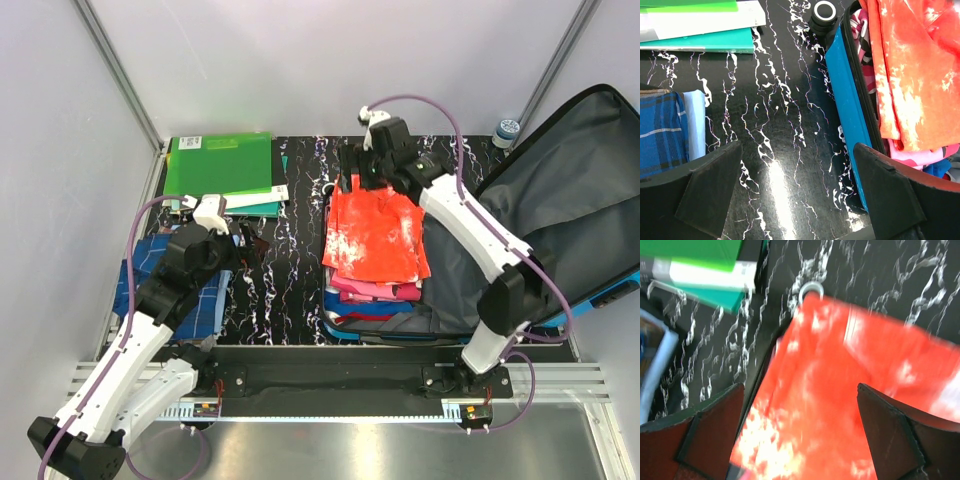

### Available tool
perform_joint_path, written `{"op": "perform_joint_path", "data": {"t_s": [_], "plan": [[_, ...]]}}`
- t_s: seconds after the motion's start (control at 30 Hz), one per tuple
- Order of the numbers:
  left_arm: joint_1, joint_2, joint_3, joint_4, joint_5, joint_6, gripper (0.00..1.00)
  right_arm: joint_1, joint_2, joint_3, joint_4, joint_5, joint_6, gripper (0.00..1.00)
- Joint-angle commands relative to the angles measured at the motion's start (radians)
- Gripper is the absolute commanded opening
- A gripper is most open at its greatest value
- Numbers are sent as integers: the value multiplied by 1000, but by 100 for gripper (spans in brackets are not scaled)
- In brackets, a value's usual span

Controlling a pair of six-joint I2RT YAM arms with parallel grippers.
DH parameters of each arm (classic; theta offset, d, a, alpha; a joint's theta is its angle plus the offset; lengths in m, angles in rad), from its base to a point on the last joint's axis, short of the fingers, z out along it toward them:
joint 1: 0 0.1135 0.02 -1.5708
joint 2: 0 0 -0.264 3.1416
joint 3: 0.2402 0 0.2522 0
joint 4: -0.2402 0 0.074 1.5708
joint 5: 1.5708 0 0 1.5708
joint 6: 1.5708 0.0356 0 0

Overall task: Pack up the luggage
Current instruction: Place the clothes in the luggage.

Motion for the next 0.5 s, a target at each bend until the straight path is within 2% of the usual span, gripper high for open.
{"op": "perform_joint_path", "data": {"t_s": [0.0, 0.17, 0.27, 0.33, 0.47], "plan": [[5, -14, -2, 52, 24, 4, 99, -42, 161, 160, -6, 44, -37, 100], [5, -17, -2, 49, 23, 7, 99, -95, 357, 326, 19, 70, -31, 100], [5, -22, -2, 49, 23, 7, 99, -126, 426, 349, 22, 98, -24, 100], [5, -25, -5, 49, 23, 7, 99, -132, 444, 332, 20, 112, -25, 100], [3, -24, -2, 52, 24, 7, 99, -131, 389, 175, 39, 60, -15, 98]]}}
